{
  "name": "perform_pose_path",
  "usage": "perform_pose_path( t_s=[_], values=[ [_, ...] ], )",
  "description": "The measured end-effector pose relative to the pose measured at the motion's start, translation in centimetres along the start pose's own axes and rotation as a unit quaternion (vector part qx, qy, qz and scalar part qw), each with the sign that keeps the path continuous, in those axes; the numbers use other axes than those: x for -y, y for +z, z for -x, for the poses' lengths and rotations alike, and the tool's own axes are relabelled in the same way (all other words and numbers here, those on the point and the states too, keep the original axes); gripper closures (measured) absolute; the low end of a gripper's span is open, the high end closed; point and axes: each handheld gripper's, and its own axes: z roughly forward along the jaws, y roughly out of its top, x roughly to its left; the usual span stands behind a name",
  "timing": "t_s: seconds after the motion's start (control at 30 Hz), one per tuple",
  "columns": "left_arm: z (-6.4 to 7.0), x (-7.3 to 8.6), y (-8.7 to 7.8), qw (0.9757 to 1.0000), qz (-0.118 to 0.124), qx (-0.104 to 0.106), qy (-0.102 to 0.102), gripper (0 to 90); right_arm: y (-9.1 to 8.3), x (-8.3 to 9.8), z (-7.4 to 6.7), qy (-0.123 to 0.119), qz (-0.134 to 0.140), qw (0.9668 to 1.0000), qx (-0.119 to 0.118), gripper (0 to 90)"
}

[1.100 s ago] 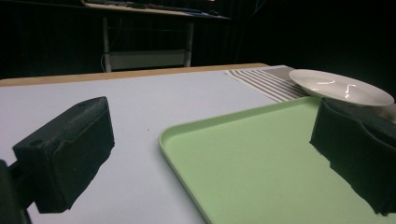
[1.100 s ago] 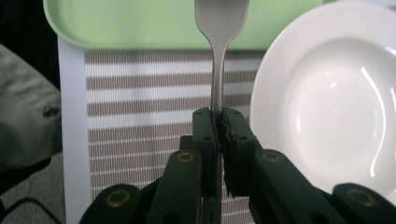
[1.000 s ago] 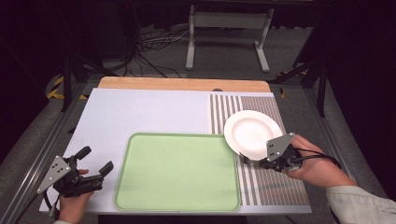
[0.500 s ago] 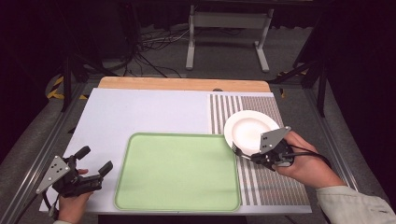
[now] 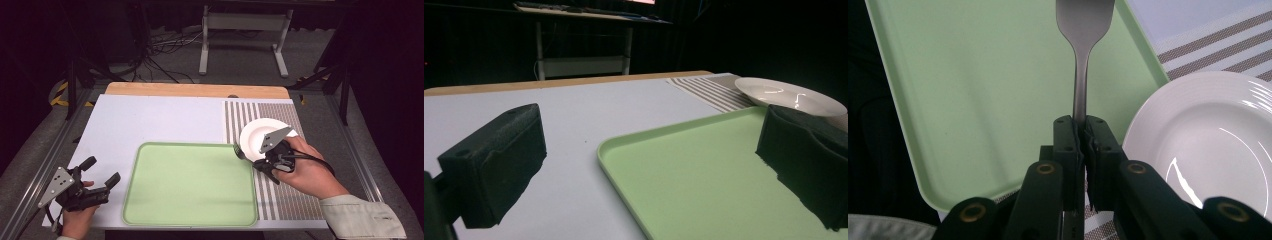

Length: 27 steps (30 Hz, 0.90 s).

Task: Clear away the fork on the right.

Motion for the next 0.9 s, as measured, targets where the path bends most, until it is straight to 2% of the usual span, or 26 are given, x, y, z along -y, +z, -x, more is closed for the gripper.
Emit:
perform_pose_path(
  t_s=[0.2,0.47,0.63,0.67,0.73,0.77,0.8,0.83,0.87,0.9],
  values=[
    [0.0,0.0,0.0,1.0000,0.000,0.001,0.000,0.2,0.7,-1.2,-0.4,-0.009,-0.004,0.9999,0.005,85.3],
    [-0.1,0.0,0.0,1.0000,0.002,0.004,-0.006,0.2,1.9,-2.9,-0.9,0.006,-0.017,0.9998,-0.002,85.2],
    [-0.1,0.0,0.0,1.0000,0.003,0.004,-0.004,0.2,2.9,-3.7,-1.2,0.041,-0.027,0.9988,-0.001,85.2],
    [-0.1,0.0,-0.1,1.0000,0.004,0.004,-0.003,0.2,3.4,-3.9,-1.4,0.062,-0.033,0.9975,-0.003,85.2],
    [-0.1,0.0,-0.1,1.0000,0.004,0.005,-0.004,0.2,3.8,-4.2,-1.5,0.084,-0.041,0.9957,0.001,85.3],
    [-0.1,0.0,-0.1,1.0000,0.004,0.005,-0.004,0.2,4.0,-4.3,-1.6,0.094,-0.045,0.9946,0.004,85.2],
    [-0.1,0.0,-0.1,1.0000,0.004,0.005,-0.004,0.2,4.0,-4.3,-1.6,0.094,-0.045,0.9946,0.004,85.2],
    [-0.1,0.0,-0.1,1.0000,0.004,0.005,-0.004,0.2,4.3,-4.5,-1.7,0.124,-0.054,0.9908,0.002,85.2],
    [-0.1,0.0,-0.1,1.0000,0.004,0.005,-0.004,0.2,4.3,-4.5,-1.7,0.124,-0.054,0.9908,0.002,85.2],
    [-0.1,0.0,-0.1,1.0000,0.003,0.005,-0.003,0.2,4.5,-4.5,-1.8,0.139,-0.057,0.9887,0.003,85.2]
  ],
)
